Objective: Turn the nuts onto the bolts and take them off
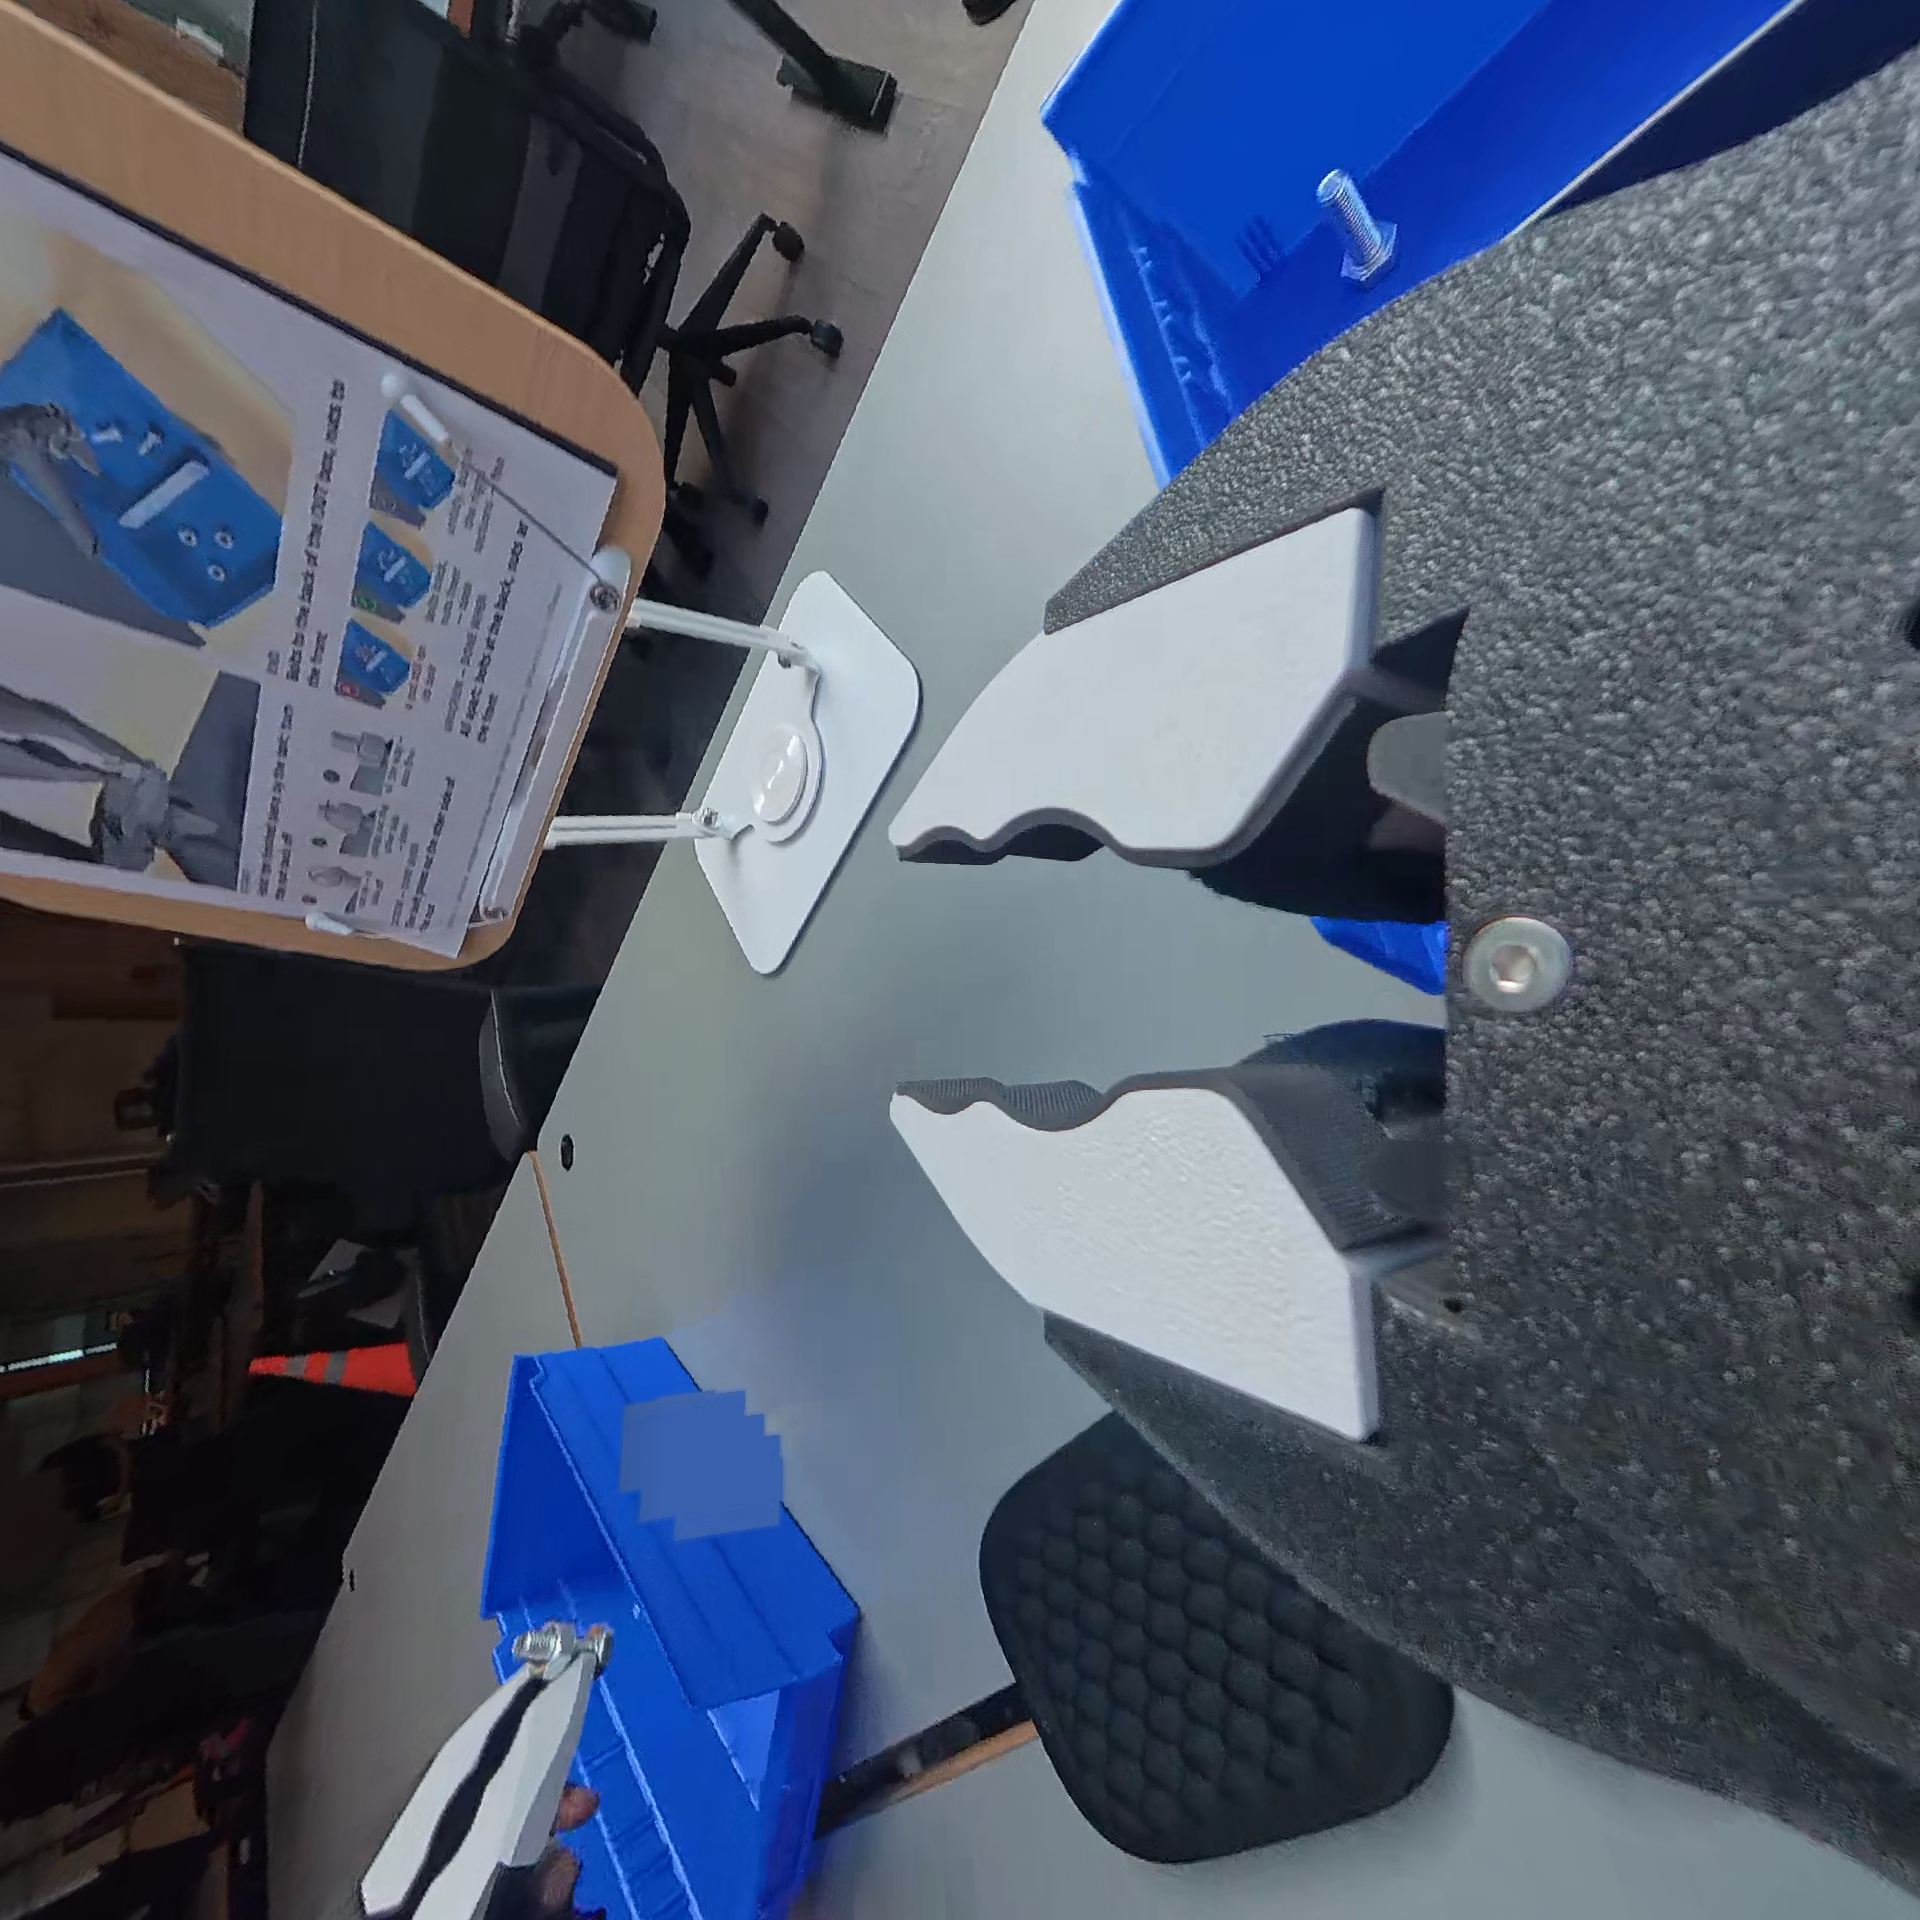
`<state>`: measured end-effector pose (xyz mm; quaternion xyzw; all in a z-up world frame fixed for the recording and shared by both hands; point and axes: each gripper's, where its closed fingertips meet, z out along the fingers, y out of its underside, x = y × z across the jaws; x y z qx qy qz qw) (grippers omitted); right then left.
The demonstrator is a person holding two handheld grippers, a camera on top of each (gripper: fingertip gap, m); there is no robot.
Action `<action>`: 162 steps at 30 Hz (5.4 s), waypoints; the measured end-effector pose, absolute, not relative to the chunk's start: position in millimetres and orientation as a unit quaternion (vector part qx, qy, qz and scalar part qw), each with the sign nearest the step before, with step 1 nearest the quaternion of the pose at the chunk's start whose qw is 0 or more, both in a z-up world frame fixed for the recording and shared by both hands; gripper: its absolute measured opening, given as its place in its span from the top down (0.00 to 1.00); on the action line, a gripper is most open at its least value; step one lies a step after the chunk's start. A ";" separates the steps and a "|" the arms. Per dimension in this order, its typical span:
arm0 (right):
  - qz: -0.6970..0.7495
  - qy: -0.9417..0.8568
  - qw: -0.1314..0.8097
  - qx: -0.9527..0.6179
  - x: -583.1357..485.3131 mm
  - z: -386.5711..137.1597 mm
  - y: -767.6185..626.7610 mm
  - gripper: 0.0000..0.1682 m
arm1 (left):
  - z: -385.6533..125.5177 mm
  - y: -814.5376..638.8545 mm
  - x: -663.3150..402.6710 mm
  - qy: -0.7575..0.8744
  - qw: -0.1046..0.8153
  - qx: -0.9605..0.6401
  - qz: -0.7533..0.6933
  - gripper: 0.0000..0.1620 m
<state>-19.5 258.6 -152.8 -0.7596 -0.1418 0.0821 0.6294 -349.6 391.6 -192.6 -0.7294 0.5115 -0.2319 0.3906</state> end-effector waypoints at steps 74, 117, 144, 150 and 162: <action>0.075 -0.453 0.241 -0.855 -191.0 -320.9 299.7 0.80 | -268.3 296.2 -209.1 0.602 0.378 -0.537 -0.455 0.62; 0.158 -0.496 0.283 -0.806 -210.2 -212.1 224.3 0.90 | -239.1 220.9 -174.8 0.582 0.425 -0.430 -0.544 0.73; 0.148 -0.527 0.258 -0.796 -209.9 -221.1 224.8 0.90 | -240.0 212.8 -177.0 0.598 0.411 -0.410 -0.553 0.83; 0.147 -0.523 0.261 -0.798 -209.2 -221.8 226.4 0.90 | -239.2 215.8 -176.6 0.590 0.414 -0.417 -0.554 0.88; 0.144 -0.480 0.269 -0.822 -208.5 -220.2 230.9 0.90 | -239.6 221.8 -174.0 0.582 0.432 -0.433 -0.537 0.88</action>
